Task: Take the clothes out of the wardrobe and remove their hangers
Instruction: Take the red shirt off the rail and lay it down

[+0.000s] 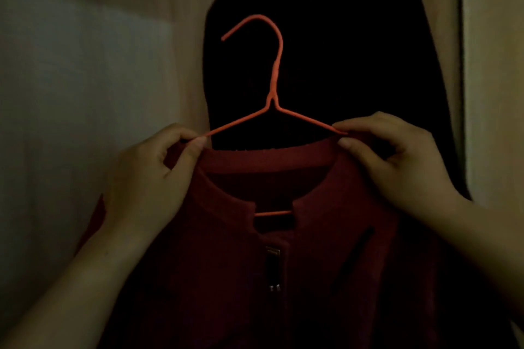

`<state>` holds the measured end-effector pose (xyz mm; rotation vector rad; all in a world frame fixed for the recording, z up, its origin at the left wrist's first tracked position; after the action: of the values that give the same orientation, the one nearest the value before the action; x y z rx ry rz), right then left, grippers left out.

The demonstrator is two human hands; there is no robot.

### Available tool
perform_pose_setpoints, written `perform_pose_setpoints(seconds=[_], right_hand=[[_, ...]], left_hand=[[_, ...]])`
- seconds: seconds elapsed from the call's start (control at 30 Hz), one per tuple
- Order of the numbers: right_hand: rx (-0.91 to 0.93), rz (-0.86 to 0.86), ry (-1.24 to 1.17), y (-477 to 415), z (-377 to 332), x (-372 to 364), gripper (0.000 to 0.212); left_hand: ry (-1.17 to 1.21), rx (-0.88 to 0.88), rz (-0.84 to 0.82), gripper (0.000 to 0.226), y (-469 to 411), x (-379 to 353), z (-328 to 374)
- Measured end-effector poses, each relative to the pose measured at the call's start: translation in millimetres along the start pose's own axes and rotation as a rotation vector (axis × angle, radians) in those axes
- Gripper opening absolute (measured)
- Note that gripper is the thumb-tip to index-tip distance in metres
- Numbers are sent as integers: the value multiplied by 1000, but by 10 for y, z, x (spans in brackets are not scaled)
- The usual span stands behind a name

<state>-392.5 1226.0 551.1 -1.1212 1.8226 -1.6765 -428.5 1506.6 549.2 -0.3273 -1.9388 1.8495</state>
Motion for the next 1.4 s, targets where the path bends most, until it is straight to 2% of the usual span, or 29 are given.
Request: perform_pose_setpoints(seconds=[0.2, 0.47, 0.73, 1.03, 1.1, 1.2, 1.3, 1.4], right_hand=[[-148, 67, 90, 755, -159, 578, 14], [-468, 14, 236, 2383, -189, 1536, 10], [-785, 204, 328, 3917, -571, 3168, 7], [-882, 366, 461, 4976, -1106, 5253, 7], [-941, 365, 498, 5316, -1173, 5694, 7], [-1044, 334, 583, 5851, -1287, 6230, 8], [-1112, 293, 669, 6157, -1400, 6688, 10], [-1122, 281, 736, 6219, -1415, 7123, 12]], left_hand=[[219, 23, -6, 12, 567, -65, 559], [414, 9, -259, 19, 1688, -275, 1662], [625, -103, -462, 19, 2351, 12, 3324], [779, -195, -527, 15, 2788, 447, 5515], [873, -184, -599, 13, 3051, 438, 6016], [1088, -49, -809, 4, 3662, 316, 6623], [1161, 64, -997, 18, 4132, 281, 7101], [1211, 112, -1095, 15, 4295, 223, 7581]])
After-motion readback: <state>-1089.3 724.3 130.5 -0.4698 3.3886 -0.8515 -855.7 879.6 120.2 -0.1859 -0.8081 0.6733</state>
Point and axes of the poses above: each hand's wrist, its own y-axis away from the middle knuckle, its own x-axis out of the back of the hand, z = x × y, the point moved 6 cm from there along -y, towards the middle knuckle, and after that the axes turned 11 degrees about -x, right-handed, at the moved point
